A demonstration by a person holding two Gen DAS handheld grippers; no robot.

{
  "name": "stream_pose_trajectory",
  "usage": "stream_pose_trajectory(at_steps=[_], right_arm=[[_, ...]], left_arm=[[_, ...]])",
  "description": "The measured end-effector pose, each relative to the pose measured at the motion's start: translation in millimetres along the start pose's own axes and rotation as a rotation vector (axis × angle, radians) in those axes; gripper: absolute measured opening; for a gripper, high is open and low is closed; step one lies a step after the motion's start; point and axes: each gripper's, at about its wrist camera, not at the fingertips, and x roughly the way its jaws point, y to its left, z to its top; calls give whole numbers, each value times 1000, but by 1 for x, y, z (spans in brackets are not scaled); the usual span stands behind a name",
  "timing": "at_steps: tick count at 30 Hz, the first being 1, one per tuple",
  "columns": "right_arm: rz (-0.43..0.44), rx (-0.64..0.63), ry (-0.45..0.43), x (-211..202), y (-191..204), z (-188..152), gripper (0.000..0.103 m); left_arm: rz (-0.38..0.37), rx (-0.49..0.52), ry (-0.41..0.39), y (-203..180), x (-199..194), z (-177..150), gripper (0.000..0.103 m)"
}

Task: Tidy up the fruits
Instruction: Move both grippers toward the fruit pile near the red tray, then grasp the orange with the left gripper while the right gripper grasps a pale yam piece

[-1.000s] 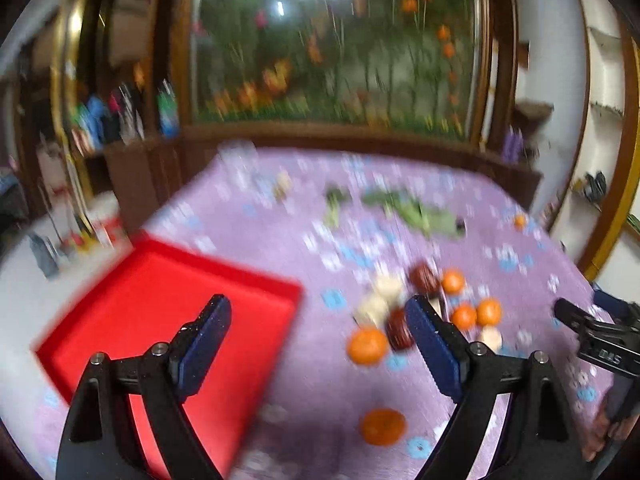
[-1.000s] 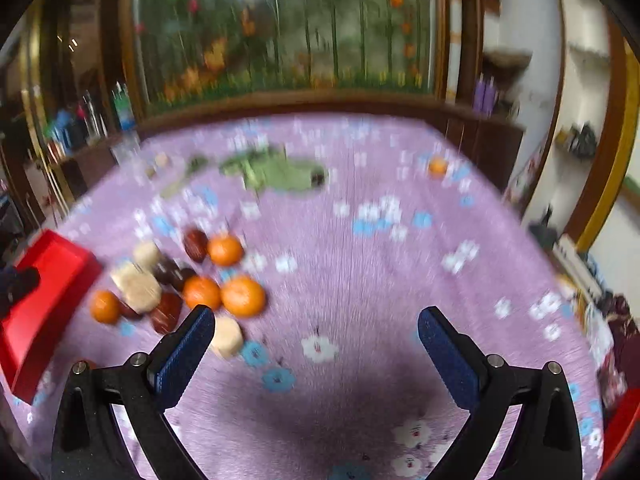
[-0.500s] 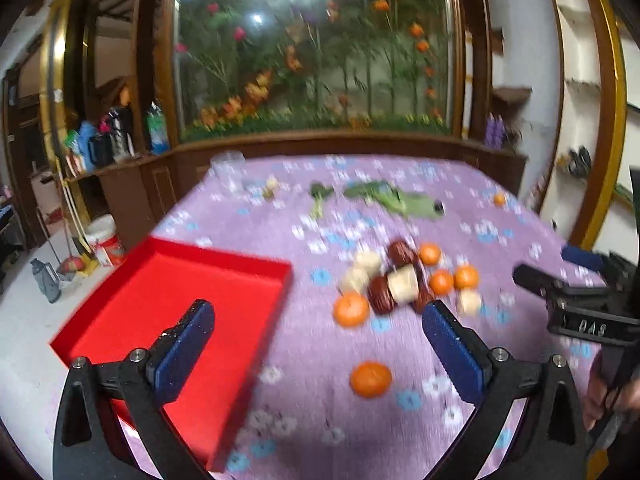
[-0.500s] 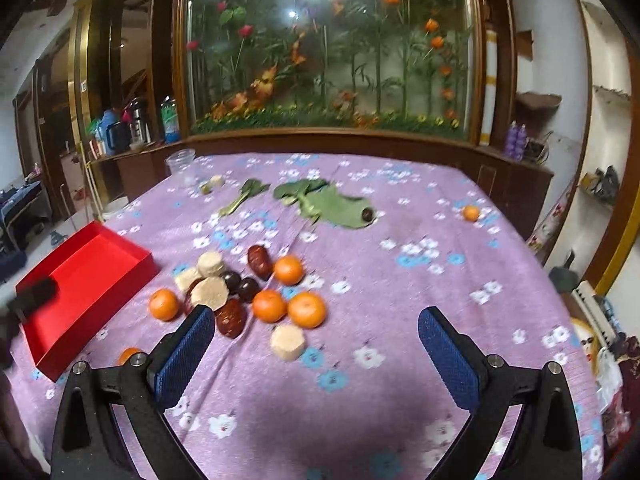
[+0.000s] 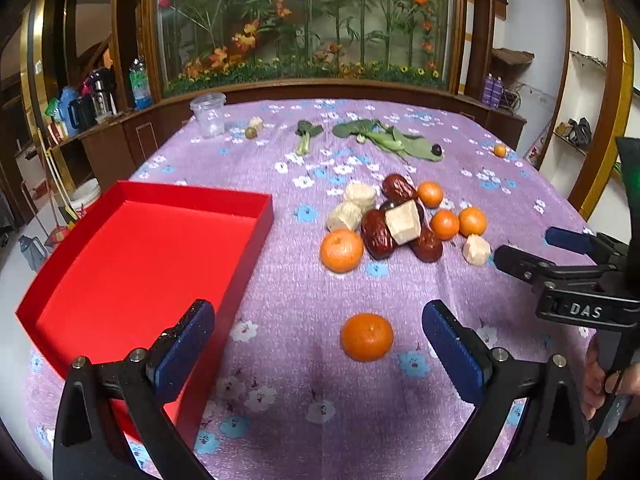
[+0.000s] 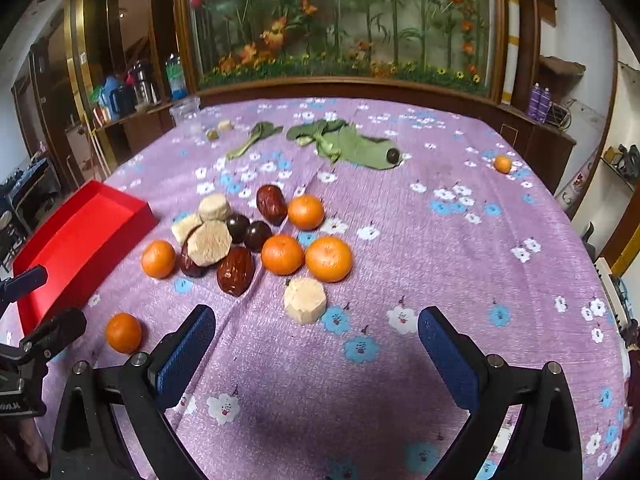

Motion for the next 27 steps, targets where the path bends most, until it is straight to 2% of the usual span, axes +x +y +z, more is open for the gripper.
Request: stream_pose_trajectory(at_steps=[12, 14, 16, 17, 21, 27], right_arm=[[-1, 15, 26, 12, -3, -1, 98], [5, 21, 28, 13, -5, -1, 98], [0, 13, 30, 14, -5, -1, 98], [-1, 9, 34, 15, -5, 0, 98], [12, -8, 58, 22, -5, 3, 90], [8, -31, 104, 39, 1, 8, 84]], left_arm=[[-51, 5, 28, -2, 9, -1, 102], [-74, 3, 29, -2, 8, -1, 92], [-132, -5, 44, -3, 10, 0, 67], [-159, -9, 55, -3, 11, -1, 63], [-232, -8, 91, -9, 19, -3, 61], [-248, -23, 151, -12, 35, -8, 61]])
